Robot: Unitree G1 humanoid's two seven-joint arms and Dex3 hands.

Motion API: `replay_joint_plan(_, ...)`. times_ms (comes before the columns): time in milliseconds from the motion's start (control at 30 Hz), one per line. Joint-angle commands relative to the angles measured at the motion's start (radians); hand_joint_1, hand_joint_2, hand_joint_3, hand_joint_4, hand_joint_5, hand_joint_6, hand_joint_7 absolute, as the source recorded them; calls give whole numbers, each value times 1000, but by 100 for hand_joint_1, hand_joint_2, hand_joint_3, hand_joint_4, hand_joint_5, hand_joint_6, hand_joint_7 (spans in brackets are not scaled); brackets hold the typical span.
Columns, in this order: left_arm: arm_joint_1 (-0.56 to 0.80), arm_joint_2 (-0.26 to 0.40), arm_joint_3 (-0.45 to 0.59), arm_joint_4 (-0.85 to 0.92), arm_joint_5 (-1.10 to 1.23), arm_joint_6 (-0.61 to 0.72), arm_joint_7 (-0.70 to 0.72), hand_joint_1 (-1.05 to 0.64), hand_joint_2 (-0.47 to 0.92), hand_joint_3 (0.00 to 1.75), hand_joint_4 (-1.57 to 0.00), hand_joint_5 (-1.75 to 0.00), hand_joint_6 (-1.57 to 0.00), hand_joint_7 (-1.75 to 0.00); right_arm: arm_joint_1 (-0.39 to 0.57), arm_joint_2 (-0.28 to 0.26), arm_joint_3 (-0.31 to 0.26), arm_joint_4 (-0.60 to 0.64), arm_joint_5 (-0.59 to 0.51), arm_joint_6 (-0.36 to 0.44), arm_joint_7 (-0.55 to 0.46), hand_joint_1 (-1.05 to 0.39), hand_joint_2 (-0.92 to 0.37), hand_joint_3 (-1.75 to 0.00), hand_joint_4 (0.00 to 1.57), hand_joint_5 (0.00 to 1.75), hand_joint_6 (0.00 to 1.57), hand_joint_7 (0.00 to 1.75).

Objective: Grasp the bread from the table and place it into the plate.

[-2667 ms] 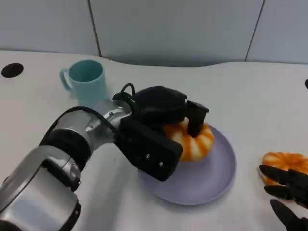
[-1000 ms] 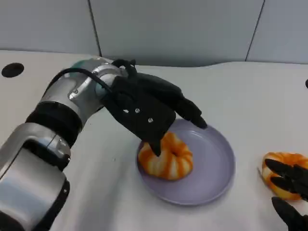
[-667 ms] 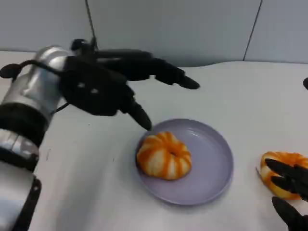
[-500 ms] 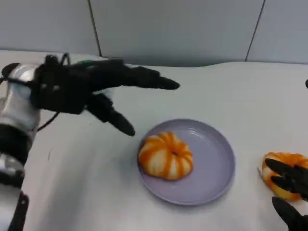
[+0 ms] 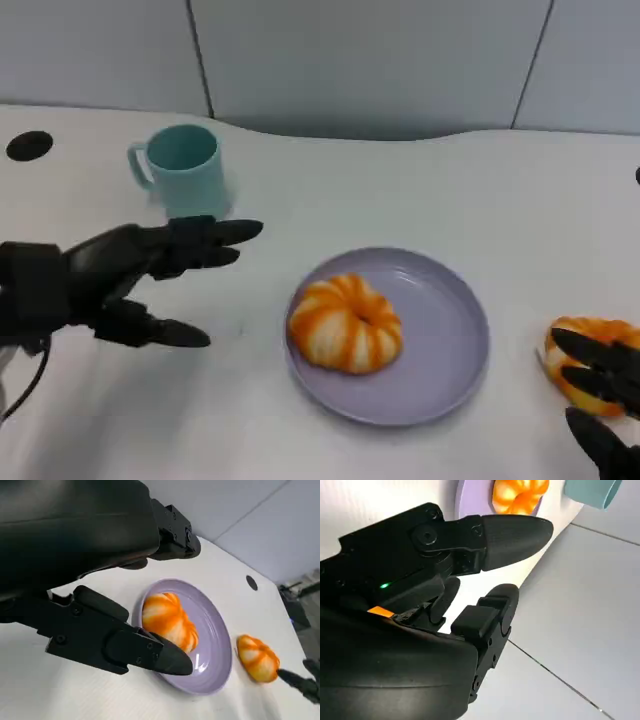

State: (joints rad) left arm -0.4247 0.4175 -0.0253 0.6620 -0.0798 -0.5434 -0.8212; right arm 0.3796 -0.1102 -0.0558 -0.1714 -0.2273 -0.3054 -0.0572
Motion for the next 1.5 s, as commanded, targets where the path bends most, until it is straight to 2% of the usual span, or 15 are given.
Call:
replay_joint_plan(33, 162, -4, 57, -144, -6, 149, 155, -65, 92, 11, -29, -107, -53, -7, 3, -4, -6, -5, 6, 23, 0, -42, -92, -38, 87, 13, 80, 1)
replay_joint_plan(100, 201, -4, 66, -202, -23, 227, 171, -61, 92, 11, -26, -134, -64, -13, 3, -4, -7, -6, 8, 27, 2, -42, -92, -37, 87, 13, 80, 1)
replay_joint_plan(167, 228, -4, 72, -251, -47, 317, 169, -59, 92, 11, -25, -143, -67, -17, 2, -8, -8, -3, 7, 23, 2, -42, -92, -37, 87, 12, 80, 1)
replay_joint_plan(200, 240, -4, 75, -275, -60, 366, 165, -55, 92, 7, -27, -150, -67, -39, 2, -9, -8, -1, 6, 20, 2, -42, -92, -37, 87, 12, 79, 1)
replay_joint_plan(300, 279, 11, 59, -367, -74, 557, 155, -50, 92, 2, -36, -160, -45, -116, -3, -12, -12, 21, 29, 1, 11, -41, -92, -36, 89, 13, 80, 1)
replay_joint_plan(400, 314, 17, 44, -460, -47, 701, 194, -43, 92, 3, -49, -172, -43, -154, -5, -19, -18, 34, 51, -6, 24, -41, -92, -36, 91, 13, 80, 1)
replay_joint_plan(500, 332, 14, 33, -511, -30, 765, 218, -36, 92, 5, -56, -174, -42, -172, -2, -28, -24, 28, 44, 3, 26, -42, -92, -35, 90, 12, 80, 1)
replay_joint_plan(700, 339, 11, 14, -505, -26, 783, 203, -35, 91, 5, -66, -175, -48, -175, -1, -30, -28, 23, 53, 9, 27, -42, -92, -34, 90, 12, 81, 1)
replay_joint_plan(800, 351, 17, 4, -542, -15, 833, 219, -35, 90, 4, -65, -175, -50, -175, -3, -35, -30, 30, 50, -4, 25, -41, -92, -34, 91, 12, 81, 1)
replay_joint_plan(900, 381, 28, -10, -565, 16, 802, 227, -39, 91, 4, -60, -175, -50, -174, -2, -36, -31, 25, 45, 5, 24, -41, -92, -34, 91, 12, 81, 0)
replay_joint_plan(1000, 396, 27, -11, -582, 26, 811, 235, -45, 92, 2, -57, -170, -57, -154, -5, -40, -33, 22, 31, 11, 22, -42, -92, -35, 91, 12, 80, 0)
replay_joint_plan(1100, 392, 23, -7, -575, 24, 813, 236, -45, 92, 2, -57, -169, -59, -151, -7, -38, -33, 24, 31, 10, 23, -42, -92, -35, 91, 12, 80, 0)
replay_joint_plan(1133, 384, 16, -3, -571, 20, 827, 241, -43, 92, 2, -59, -172, -54, -163, -8, -38, -33, 27, 29, 4, 22, -41, -92, -35, 91, 11, 80, 0)
replay_joint_plan(1200, 375, 4, 4, -568, 12, 845, 250, -38, 90, 1, -61, -174, -51, -172, -12, -42, -33, 39, 21, -18, 17, -40, -92, -36, 90, 11, 80, 0)
replay_joint_plan(1500, 362, -5, -11, -568, 32, 858, 269, -38, 91, 1, -68, -175, -52, -175, -7, -45, -46, 43, 42, -11, 30, -41, -92, -36, 91, 10, 80, 0)
